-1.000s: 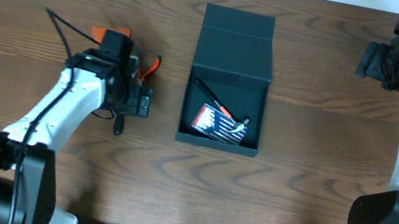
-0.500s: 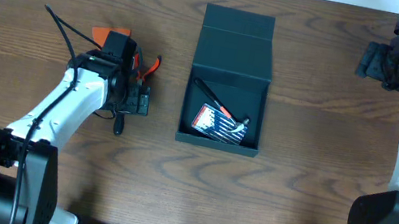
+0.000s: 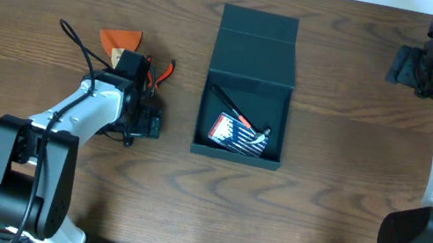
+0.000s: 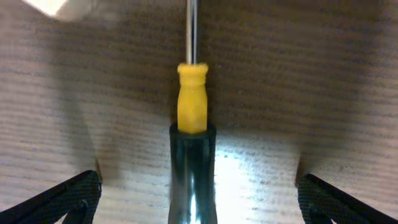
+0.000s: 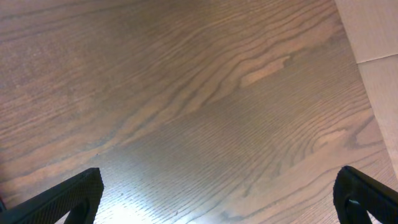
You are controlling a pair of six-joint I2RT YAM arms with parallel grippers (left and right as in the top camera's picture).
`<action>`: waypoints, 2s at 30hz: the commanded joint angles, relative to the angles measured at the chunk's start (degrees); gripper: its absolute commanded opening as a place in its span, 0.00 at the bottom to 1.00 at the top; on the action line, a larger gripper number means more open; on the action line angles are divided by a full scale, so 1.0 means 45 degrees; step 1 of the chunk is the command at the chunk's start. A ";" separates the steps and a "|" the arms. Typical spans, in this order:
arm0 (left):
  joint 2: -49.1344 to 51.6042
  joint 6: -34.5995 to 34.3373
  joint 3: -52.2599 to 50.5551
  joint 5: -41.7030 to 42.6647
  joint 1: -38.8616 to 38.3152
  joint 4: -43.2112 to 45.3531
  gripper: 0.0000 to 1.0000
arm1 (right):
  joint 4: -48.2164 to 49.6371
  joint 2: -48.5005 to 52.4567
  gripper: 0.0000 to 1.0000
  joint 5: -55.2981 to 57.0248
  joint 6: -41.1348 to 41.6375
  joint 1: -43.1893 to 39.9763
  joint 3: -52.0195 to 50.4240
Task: Pack container
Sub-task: 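Lower the left gripper and grasp the screwdriver handle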
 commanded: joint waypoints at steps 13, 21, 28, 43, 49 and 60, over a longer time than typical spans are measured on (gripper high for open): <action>0.0024 -0.0199 -0.0049 -0.0180 0.0068 0.0243 0.72 | -0.0010 -0.0058 0.99 0.0165 0.0097 -0.0024 0.0180; 0.0024 -0.0199 -0.0049 -0.0180 0.0068 0.0194 0.45 | -0.0010 -0.0058 0.99 0.0165 0.0097 -0.0024 0.0180; 0.0024 -0.0199 -0.0049 -0.0175 0.0068 0.0136 0.38 | -0.0010 -0.0058 0.99 0.0160 0.0097 -0.0024 0.0180; 0.0024 -0.0199 -0.0049 -0.0175 0.0068 0.0000 0.06 | -0.0010 -0.0058 0.99 0.0160 0.0092 -0.0029 0.0180; 0.0005 -0.0199 -0.0044 -0.0175 0.0068 -0.0019 0.06 | -0.0010 -0.0058 0.99 0.0165 0.0097 -0.0024 0.0180; -0.1248 -0.0199 -0.0019 -0.0199 0.0068 -0.0345 0.06 | -0.0010 -0.0058 0.99 0.0165 0.0097 -0.0024 0.0180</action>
